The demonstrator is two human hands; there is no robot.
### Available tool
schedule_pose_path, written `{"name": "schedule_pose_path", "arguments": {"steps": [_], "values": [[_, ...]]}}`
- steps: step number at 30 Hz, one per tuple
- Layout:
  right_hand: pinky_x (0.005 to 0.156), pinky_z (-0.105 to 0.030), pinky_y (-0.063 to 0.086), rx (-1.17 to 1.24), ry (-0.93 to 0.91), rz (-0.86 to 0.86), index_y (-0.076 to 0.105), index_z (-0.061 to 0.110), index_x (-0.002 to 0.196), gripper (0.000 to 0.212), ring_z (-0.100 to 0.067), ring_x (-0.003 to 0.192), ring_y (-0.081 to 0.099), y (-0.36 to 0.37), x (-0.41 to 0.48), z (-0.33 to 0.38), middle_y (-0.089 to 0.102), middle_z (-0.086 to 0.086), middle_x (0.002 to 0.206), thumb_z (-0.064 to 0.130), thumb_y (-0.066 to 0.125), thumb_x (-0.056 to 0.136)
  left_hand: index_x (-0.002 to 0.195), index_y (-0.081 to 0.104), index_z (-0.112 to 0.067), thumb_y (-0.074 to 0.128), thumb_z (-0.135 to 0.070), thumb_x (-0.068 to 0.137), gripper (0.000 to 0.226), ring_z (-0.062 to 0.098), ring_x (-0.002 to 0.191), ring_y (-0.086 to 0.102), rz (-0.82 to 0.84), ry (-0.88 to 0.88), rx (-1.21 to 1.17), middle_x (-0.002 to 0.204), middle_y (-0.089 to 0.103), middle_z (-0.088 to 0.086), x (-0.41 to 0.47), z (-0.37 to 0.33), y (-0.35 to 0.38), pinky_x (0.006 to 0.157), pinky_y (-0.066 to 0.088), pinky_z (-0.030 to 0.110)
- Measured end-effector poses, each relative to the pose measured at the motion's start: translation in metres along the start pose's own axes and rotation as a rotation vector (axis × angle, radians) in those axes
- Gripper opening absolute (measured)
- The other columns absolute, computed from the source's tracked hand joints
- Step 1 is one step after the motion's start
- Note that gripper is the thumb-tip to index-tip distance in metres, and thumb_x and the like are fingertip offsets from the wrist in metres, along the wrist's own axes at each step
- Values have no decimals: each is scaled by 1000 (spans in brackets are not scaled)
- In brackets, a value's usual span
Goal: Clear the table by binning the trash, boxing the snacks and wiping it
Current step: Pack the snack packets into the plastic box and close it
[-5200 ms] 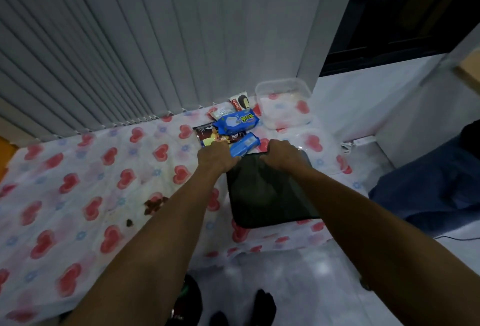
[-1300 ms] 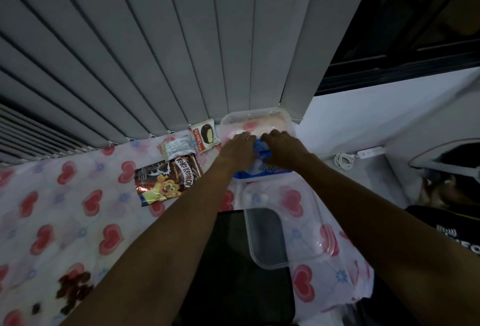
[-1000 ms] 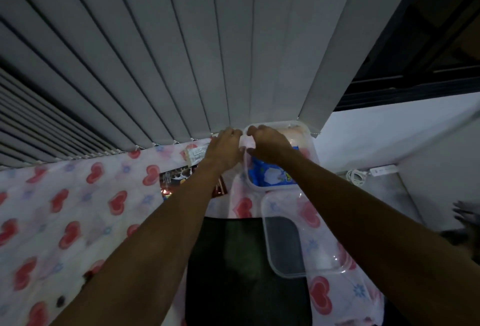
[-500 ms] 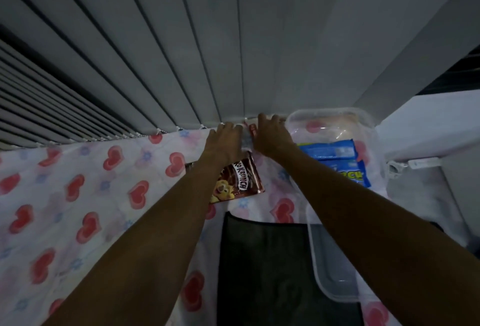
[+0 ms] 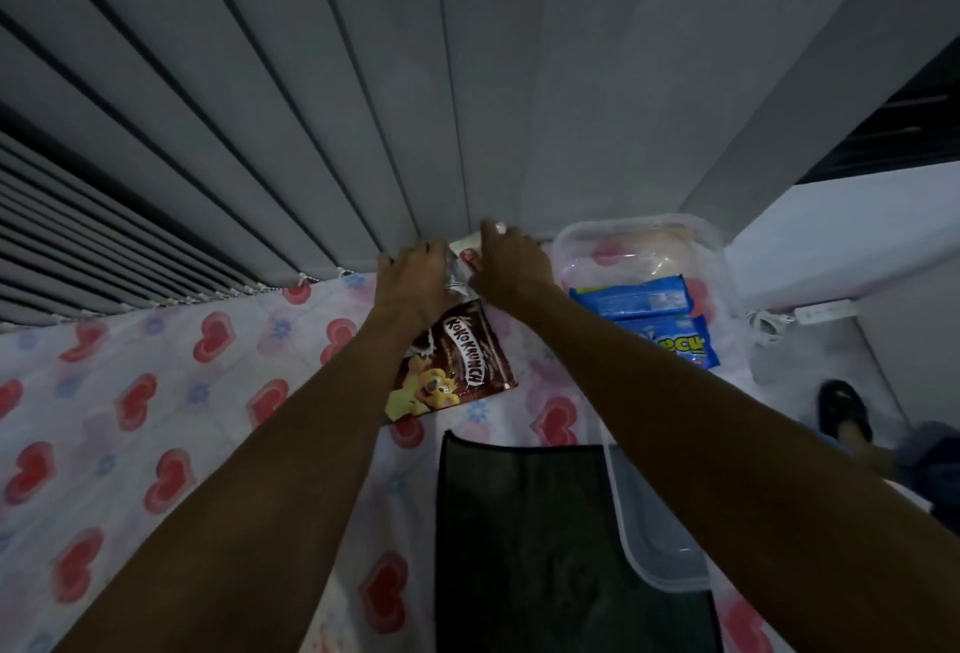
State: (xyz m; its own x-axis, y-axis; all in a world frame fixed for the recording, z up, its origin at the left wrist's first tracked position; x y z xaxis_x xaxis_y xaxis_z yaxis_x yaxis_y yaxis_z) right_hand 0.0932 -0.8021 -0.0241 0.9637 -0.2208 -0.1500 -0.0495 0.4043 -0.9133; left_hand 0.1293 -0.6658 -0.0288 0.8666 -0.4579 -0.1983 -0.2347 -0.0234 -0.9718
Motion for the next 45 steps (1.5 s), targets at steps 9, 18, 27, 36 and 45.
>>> {"name": "schedule_pose_path", "arguments": {"steps": [9,18,27,36,45], "values": [[72,-39,50,-5,-34,-82,45,12,124,61,-35,95,64,-105,-24,-60,63,-18,109,30,78,76,127,50,-15,73,-45,83,57,34,118,58,-107,57,-62,129,61,12,6,-74,-56,98,42,46],[69,-39,51,-247,-256,19,61,6,94,44,-36,66,66,-124,-53,-195,69,-17,80,22,88,64,122,63,-13,82,-35,71,59,34,109,64,-212,383,-139,119,68,10,0,-193,-24,91,49,46],[82,-39,54,-292,-233,87,54,17,122,46,-27,99,65,-88,-30,-199,64,-8,114,25,76,83,123,50,-21,77,-34,77,55,27,120,56,-143,175,-82,125,64,5,23,-209,21,96,41,42],[91,-39,54,-325,-193,74,55,13,129,52,-27,106,61,-61,-16,-216,48,-15,134,17,76,82,106,64,-12,62,-17,91,17,28,116,48,-133,179,-115,119,48,4,34,-210,51,94,46,43],[102,-39,46,-198,-137,225,62,12,129,45,-29,122,54,-58,-26,-217,54,-13,135,8,71,84,137,57,-14,51,-20,99,39,32,114,55,-33,218,-31,124,56,12,32,-213,43,100,43,41]]}}
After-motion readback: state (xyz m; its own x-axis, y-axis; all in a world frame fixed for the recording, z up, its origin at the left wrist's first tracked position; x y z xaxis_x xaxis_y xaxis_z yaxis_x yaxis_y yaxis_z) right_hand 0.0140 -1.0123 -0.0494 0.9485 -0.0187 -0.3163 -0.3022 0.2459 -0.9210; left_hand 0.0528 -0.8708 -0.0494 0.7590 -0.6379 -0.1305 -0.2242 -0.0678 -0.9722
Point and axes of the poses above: each hand's wrist, its own x-axis towards the middle knuckle, its own y-axis out of the palm, z = x × y, the point moved 2 cm from there along x, towards the middle knuckle
